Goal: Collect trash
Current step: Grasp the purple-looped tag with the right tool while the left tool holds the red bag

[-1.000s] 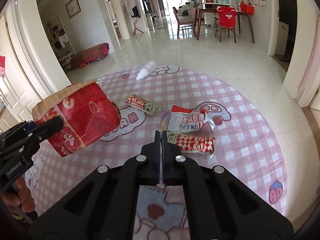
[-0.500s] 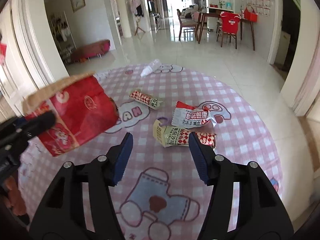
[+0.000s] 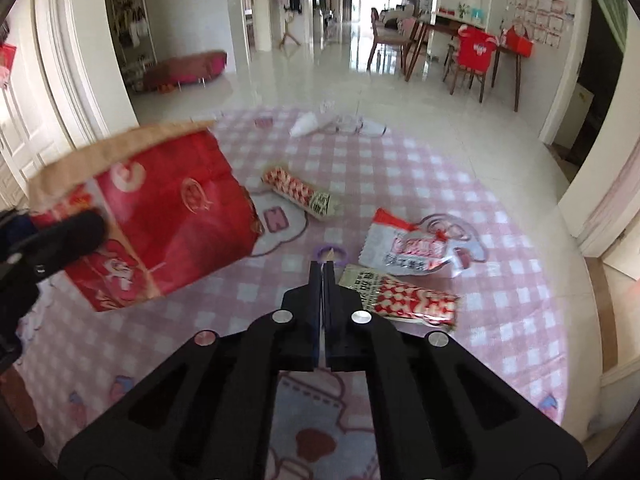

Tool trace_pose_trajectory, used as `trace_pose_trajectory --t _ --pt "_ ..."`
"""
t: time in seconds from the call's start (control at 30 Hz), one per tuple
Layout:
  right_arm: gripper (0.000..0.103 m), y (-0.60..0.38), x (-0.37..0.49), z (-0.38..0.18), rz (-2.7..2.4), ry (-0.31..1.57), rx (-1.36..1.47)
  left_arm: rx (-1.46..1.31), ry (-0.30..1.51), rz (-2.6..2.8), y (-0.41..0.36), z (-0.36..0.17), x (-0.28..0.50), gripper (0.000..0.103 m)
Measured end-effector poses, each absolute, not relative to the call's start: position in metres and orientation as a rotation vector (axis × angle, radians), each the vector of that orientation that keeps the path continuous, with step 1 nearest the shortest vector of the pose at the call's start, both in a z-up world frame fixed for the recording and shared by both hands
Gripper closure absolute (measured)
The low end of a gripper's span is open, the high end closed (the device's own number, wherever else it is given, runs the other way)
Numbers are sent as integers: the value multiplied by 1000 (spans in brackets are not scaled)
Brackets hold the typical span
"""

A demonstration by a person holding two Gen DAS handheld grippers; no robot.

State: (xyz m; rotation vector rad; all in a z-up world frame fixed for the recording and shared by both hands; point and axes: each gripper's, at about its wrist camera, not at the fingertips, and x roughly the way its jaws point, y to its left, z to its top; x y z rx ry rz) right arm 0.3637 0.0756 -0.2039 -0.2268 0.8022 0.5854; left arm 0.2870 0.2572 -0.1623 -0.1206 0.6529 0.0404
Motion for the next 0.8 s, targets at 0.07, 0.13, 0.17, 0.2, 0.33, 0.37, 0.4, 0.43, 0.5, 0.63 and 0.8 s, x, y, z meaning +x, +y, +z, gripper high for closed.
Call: trace_pose_trajectory --t 0.07,0.13,0.17,0.2,0.33,0.37,0.4,0.43,0.5,0.63,0.8 --pt "102 66 356 -193 601 785 -197 -120 641 34 251 -156 285 76" --pt "102 55 347 -181 615 774 -168 -114 631 25 244 -150 281 76" --pt "102 46 340 -174 618 761 -152 -107 626 18 239 -146 278 76" --pt "102 39 336 -169 620 754 -141 -98 618 13 233 -142 274 76" --pt "102 4 320 -154 622 741 -71 -81 596 -6 208 -127 265 76" --pt "102 -3 317 -151 619 730 -61 -74 593 -3 203 -126 263 76" --pt "101 -6 314 -149 618 717 -65 -68 594 3 199 -124 262 76" --pt "101 -7 313 -149 620 721 -81 -60 594 13 197 -124 261 76" --pt "100 -6 313 -153 630 745 -85 -50 597 38 195 -125 259 76" --pt "82 10 317 -163 636 763 -114 -52 614 80 202 -131 260 76" --pt "62 47 329 -181 643 774 -161 -67 629 143 229 -141 271 76"
